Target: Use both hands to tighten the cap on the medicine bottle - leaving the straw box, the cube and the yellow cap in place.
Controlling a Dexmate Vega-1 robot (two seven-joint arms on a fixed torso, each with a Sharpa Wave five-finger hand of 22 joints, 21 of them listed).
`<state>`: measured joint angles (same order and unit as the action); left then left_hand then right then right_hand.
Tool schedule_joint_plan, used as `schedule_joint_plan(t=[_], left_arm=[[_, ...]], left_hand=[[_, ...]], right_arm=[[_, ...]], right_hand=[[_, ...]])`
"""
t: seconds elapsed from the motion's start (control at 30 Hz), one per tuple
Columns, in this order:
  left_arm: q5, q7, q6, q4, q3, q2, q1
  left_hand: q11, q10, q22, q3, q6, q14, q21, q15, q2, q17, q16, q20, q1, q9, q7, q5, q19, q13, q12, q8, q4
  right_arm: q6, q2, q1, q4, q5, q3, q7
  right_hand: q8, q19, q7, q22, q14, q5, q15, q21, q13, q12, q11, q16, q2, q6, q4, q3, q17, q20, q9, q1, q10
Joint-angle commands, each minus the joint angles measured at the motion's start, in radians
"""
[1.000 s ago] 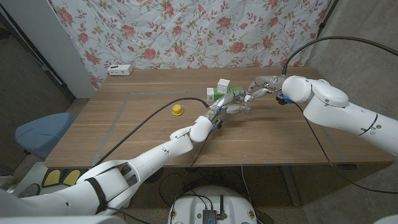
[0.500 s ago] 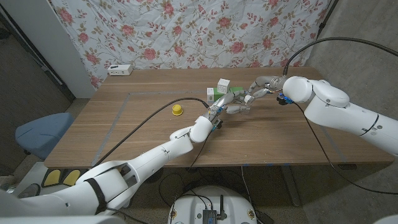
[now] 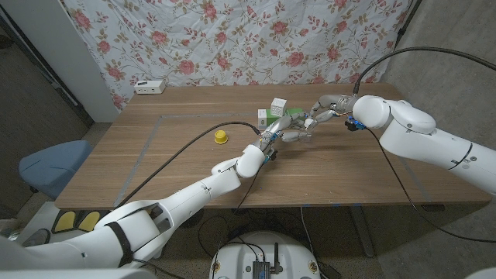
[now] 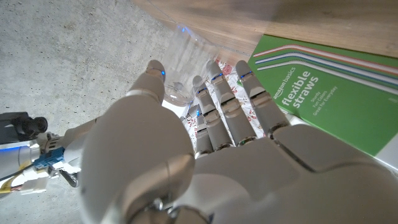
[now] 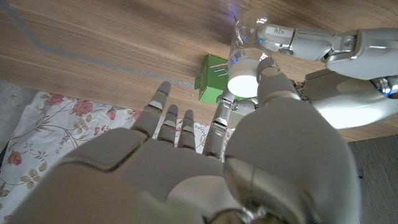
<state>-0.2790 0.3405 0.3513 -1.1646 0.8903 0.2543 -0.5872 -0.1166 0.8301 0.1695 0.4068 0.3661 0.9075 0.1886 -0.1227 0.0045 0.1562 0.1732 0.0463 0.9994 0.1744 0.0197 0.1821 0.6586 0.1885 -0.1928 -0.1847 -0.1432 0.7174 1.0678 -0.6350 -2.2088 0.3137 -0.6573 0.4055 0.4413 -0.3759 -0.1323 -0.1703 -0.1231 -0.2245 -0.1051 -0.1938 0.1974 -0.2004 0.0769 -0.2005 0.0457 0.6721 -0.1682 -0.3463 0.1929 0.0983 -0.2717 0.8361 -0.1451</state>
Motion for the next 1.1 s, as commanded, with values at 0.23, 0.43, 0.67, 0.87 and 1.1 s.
schedule_joint_plan(t=[0.23,0.43,0.67,0.87,1.1], left_arm=[[0.003,-0.003,0.009,0.016,0.003,-0.007,0.008],[0.005,-0.004,0.010,0.021,0.003,-0.009,0.010],[0.006,-0.004,0.009,0.024,0.004,-0.011,0.012],[0.009,-0.006,0.008,0.026,0.003,-0.011,0.013],[0.013,-0.008,0.012,0.034,0.004,-0.014,0.015]], left_hand=[[-0.023,0.032,0.002,0.011,0.002,0.006,0.004,-0.073,0.007,0.004,0.000,-0.005,-0.001,0.005,0.009,0.006,0.000,0.004,-0.004,-0.005,0.000],[-0.027,0.031,0.002,0.012,0.004,0.006,0.004,-0.073,0.006,0.005,0.001,-0.005,-0.001,0.005,0.010,0.006,0.000,0.004,-0.003,-0.005,0.000],[-0.027,0.030,0.002,0.014,0.006,0.006,0.004,-0.074,0.007,0.005,0.000,-0.005,-0.002,0.006,0.012,0.006,-0.001,0.004,-0.002,-0.005,0.000],[-0.027,0.030,0.002,0.016,0.009,0.008,0.004,-0.073,0.006,0.005,0.001,-0.005,-0.003,0.006,0.011,0.006,-0.001,0.004,-0.002,-0.006,0.000],[-0.026,0.031,0.002,0.018,0.009,0.009,0.004,-0.073,0.006,0.005,0.001,-0.004,-0.004,0.006,0.010,0.006,-0.002,0.004,-0.003,-0.005,0.000]], right_arm=[[-0.012,-0.008,-0.007,0.018,-0.031,0.012,-0.024],[-0.010,-0.012,-0.004,0.023,-0.040,0.011,-0.030],[0.009,-0.018,0.012,0.027,-0.034,-0.006,-0.020],[0.037,-0.024,0.024,0.024,-0.011,-0.027,-0.020],[0.073,-0.028,0.036,0.017,0.015,-0.050,-0.014]], right_hand=[[0.017,-0.017,0.004,-0.001,-0.017,0.008,0.007,-0.007,0.004,-0.012,-0.007,-0.013,0.000,0.037,0.010,-0.002,0.003,-0.001,-0.005,0.007,-0.022],[0.027,-0.030,0.004,-0.001,-0.029,0.013,0.015,-0.010,0.004,-0.016,-0.007,-0.017,-0.002,0.062,0.012,-0.002,0.003,-0.004,-0.004,0.007,-0.039],[0.029,-0.033,0.006,-0.001,-0.032,0.016,0.015,-0.010,0.004,-0.016,-0.007,-0.017,0.000,0.065,0.016,0.002,0.004,-0.004,-0.004,-0.001,-0.044],[0.032,-0.036,0.013,-0.001,-0.036,0.019,0.014,-0.009,0.004,-0.015,-0.006,-0.018,0.004,0.071,0.021,0.007,0.005,-0.002,-0.003,-0.013,-0.047],[0.043,-0.043,0.019,-0.001,-0.046,0.023,0.021,-0.009,0.004,-0.018,-0.004,-0.020,0.011,0.098,0.026,0.015,0.006,-0.002,-0.002,-0.031,-0.063]])
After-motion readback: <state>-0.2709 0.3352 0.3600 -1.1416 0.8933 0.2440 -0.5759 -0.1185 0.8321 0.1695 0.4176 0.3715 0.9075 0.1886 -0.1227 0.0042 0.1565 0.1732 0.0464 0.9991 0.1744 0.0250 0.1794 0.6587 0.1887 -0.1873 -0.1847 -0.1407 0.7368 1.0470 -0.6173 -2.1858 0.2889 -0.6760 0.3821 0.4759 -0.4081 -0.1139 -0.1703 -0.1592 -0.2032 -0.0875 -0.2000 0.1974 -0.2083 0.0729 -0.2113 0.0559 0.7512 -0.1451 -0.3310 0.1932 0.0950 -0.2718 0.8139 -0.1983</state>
